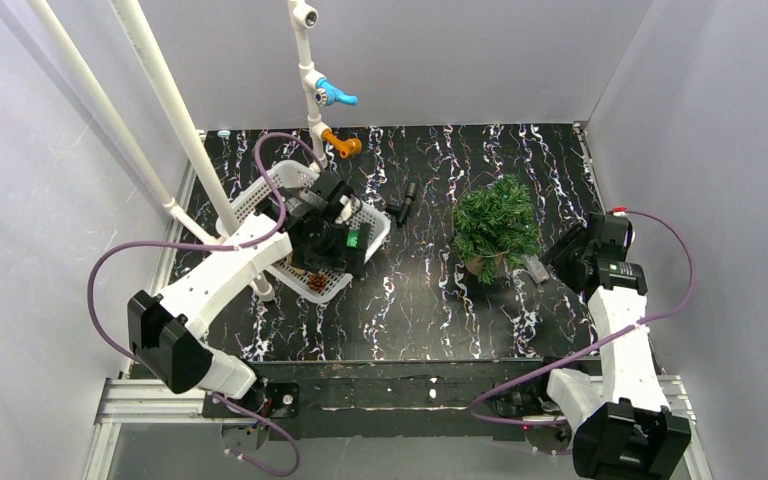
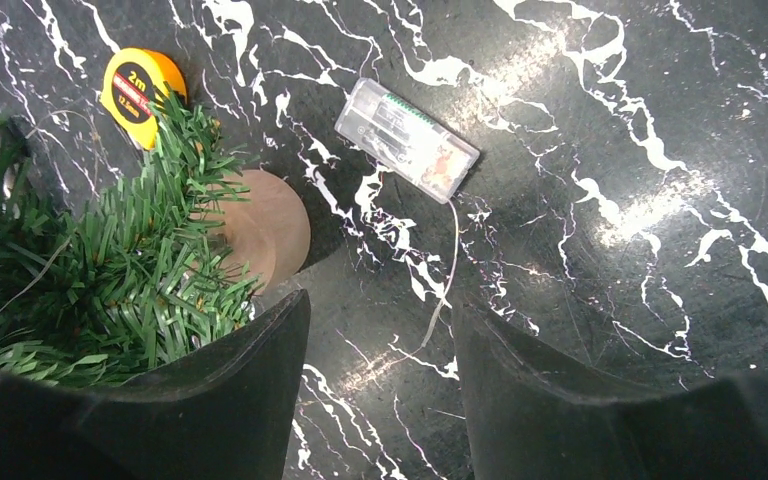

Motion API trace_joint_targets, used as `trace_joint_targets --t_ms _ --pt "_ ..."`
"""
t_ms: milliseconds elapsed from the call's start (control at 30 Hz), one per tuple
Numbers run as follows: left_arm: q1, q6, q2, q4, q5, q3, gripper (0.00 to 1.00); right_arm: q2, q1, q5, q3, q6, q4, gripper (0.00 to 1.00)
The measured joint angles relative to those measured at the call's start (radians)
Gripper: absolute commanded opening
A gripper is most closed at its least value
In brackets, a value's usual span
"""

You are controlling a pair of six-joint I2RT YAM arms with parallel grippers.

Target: Decorate the small christmas tree

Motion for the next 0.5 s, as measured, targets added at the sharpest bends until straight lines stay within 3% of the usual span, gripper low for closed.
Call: trace_joint_targets --t_ms 233,433,500 --pt "0.153 -0.006 0.067 -0.057 -0.005 0.117 0.98 -0.106 -0.011 0.027 0.005 0.001 -0.001 0.61" --pt "0.269 -0.048 0.115 -0.056 0.027 0.127 0.98 -0.152 -0.014 0.056 0.033 -0.001 -0.002 0.61" --pt "0.287 -0.047 0.150 -0.055 -0.006 0.140 0.93 -0.159 -0.014 0.057 0.033 0.000 -0.005 0.61"
